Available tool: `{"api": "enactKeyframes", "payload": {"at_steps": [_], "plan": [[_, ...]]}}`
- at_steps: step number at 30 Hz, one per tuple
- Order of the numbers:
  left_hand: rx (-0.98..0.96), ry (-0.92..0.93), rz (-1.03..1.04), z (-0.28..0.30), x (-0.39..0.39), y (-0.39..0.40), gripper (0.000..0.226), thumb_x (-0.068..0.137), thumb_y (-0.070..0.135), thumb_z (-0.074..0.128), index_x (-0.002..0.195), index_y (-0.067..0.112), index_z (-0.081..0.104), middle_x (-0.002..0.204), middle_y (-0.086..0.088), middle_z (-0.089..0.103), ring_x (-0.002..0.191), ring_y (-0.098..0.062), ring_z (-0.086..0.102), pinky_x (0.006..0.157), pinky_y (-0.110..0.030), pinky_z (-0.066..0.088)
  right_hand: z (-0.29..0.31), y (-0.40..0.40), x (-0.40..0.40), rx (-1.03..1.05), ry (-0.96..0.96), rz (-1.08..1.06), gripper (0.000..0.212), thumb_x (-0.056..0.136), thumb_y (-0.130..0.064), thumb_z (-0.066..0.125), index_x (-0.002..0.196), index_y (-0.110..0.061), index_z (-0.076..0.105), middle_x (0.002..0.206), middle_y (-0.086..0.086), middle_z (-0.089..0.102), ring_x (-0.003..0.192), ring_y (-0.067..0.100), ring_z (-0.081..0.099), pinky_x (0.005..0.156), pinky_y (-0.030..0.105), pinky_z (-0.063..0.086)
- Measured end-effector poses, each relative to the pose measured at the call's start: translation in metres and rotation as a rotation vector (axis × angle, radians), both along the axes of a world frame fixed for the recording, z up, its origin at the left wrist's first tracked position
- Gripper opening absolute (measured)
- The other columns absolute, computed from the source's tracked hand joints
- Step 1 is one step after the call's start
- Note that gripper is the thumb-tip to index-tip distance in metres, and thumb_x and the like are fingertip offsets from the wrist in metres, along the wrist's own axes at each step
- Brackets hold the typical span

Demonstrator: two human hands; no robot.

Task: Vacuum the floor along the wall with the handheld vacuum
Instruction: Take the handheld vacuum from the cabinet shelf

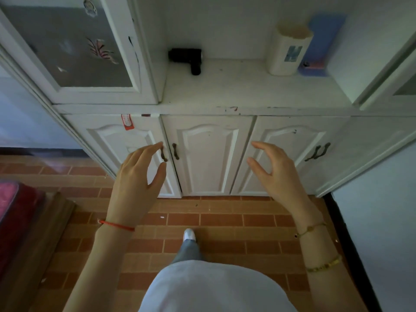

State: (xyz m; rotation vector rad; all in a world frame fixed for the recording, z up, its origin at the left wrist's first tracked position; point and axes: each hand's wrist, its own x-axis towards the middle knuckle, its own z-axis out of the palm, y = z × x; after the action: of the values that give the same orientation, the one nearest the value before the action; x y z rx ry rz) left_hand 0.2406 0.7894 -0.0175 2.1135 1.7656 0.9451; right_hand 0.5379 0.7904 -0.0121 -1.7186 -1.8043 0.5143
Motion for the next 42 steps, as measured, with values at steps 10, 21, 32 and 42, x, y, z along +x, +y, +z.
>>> {"api": "enactKeyframes", "payload": {"at_steps": [10, 21, 32, 42], "plan": [[0.033, -0.029, -0.040, -0.002, 0.003, 0.167, 0.044, 0.097, 0.024, 0.055, 0.139, 0.013, 0.053, 0.132, -0.008, 0.061, 0.124, -0.025, 0.056, 0.105, -0.043, 0.048, -0.010, 0.171, -0.011, 0.012, 0.063, 0.047, 0.049, 0.095, -0.043, 0.054, 0.140, -0.024, 0.050, 0.140, -0.006, 0.052, 0.130, 0.003, 0.040, 0.107, 0.020, 0.029], [0.099, 0.037, -0.117, 0.011, 0.025, 0.315, 0.040, 0.097, 0.019, 0.056, 0.137, 0.012, 0.054, 0.131, -0.005, 0.060, 0.118, -0.020, 0.059, 0.097, -0.025, 0.044, -0.002, 0.325, -0.031, 0.105, 0.077, 0.015, 0.044, 0.096, -0.039, 0.056, 0.135, -0.018, 0.055, 0.133, -0.004, 0.059, 0.124, 0.013, 0.051, 0.103, 0.025, 0.040], [0.041, 0.013, -0.007, -0.009, 0.041, 0.371, 0.038, 0.097, 0.016, 0.057, 0.134, 0.011, 0.057, 0.128, -0.007, 0.064, 0.114, -0.022, 0.062, 0.091, -0.026, 0.049, -0.013, 0.472, -0.052, -0.011, 0.168, 0.008, 0.048, 0.094, -0.034, 0.061, 0.136, -0.012, 0.052, 0.123, 0.009, 0.061, 0.112, 0.026, 0.058, 0.096, 0.037, 0.048], [-0.024, 0.019, 0.071, -0.023, 0.036, 0.403, 0.040, 0.097, 0.018, 0.054, 0.137, 0.014, 0.055, 0.132, -0.005, 0.061, 0.118, -0.022, 0.057, 0.096, -0.025, 0.042, -0.046, 0.562, -0.094, -0.252, 0.064, -0.039, 0.039, 0.095, -0.047, 0.056, 0.081, -0.010, 0.054, 0.081, 0.004, 0.057, 0.081, 0.022, 0.058, 0.063, 0.030, 0.044]]}}
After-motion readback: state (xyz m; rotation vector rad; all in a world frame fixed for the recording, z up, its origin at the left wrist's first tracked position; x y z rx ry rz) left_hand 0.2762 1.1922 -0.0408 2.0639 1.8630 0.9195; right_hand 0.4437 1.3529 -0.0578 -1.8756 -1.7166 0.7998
